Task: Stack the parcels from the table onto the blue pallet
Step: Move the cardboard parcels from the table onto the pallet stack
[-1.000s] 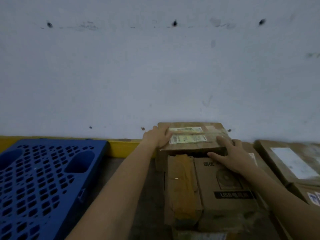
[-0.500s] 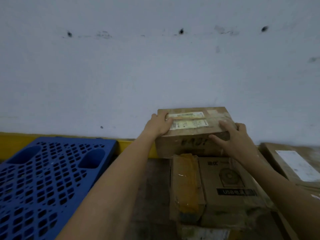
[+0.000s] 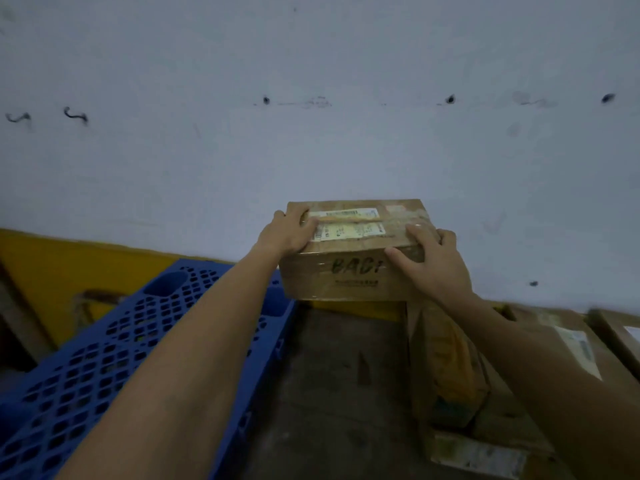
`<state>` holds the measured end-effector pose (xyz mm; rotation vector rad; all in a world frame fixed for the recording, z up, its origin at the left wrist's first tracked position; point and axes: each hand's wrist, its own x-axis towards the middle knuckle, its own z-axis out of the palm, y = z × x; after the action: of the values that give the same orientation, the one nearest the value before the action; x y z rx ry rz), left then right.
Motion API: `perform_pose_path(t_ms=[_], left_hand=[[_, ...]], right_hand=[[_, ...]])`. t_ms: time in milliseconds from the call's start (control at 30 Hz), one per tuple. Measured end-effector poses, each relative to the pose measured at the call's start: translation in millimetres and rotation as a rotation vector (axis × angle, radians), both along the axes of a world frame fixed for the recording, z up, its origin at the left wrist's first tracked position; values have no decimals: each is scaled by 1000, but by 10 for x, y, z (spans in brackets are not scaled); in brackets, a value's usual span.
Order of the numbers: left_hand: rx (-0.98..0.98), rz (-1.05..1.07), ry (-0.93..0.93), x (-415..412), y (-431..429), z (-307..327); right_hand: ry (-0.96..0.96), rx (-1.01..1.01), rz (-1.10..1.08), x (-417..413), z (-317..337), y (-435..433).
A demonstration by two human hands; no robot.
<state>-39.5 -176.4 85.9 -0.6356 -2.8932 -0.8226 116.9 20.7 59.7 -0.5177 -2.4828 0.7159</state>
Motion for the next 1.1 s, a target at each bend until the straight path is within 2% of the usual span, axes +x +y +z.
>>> perform_pose_path(t_ms=[300,600,800,1100], left_hand=[[-42,94,4,-581,-1662,-109],[-30,44,-47,-1508,-3052,-447],[21,-1,-113,-1991,-3365,-705],[20,-65,-139,-2593,-3201,-1053]], right_hand=[[-39,-49,103,-691,-122,-1536],[-23,-183,43,-1530,-449,-3056],[-43,-176,-11,-1932,-690,-3460],[-138,-154,-128,-2441,-947,-3494]])
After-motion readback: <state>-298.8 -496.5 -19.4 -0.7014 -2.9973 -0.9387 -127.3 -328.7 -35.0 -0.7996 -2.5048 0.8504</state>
